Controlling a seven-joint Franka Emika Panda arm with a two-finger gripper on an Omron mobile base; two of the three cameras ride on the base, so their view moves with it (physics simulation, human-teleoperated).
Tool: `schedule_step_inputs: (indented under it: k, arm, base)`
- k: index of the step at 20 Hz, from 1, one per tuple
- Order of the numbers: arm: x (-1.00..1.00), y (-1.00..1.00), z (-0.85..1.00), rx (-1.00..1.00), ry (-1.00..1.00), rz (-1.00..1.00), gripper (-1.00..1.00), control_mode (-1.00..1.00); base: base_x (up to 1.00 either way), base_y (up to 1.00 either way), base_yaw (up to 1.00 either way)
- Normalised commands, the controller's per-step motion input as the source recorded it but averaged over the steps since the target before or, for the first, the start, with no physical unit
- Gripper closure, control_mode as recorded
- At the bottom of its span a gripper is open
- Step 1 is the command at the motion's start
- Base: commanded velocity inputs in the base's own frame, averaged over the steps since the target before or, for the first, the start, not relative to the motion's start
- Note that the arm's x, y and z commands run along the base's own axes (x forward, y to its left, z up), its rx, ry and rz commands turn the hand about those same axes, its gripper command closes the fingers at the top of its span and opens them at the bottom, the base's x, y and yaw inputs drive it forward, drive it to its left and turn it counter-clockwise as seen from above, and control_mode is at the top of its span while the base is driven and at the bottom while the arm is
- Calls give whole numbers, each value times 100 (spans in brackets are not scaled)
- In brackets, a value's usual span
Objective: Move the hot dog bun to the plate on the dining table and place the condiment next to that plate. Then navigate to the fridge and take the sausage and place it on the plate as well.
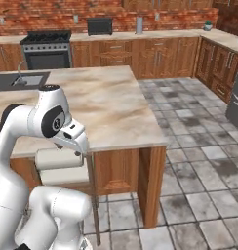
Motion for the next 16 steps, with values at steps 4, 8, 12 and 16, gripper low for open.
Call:
schedule_step_inputs:
  k: [4,8,12,16]
  arm:
    - [0,0,0,0,0,0,-100,100]
    - [0,0,0,0,0,0,-100,100]
    - [0,0,0,0,0,0,-100,100]
    - [0,0,0,0,0,0,-100,100]
  base:
    - [2,-100,-3]
    - [21,-100,-2]
    - [43,-100,-1]
    - [71,-100,0]
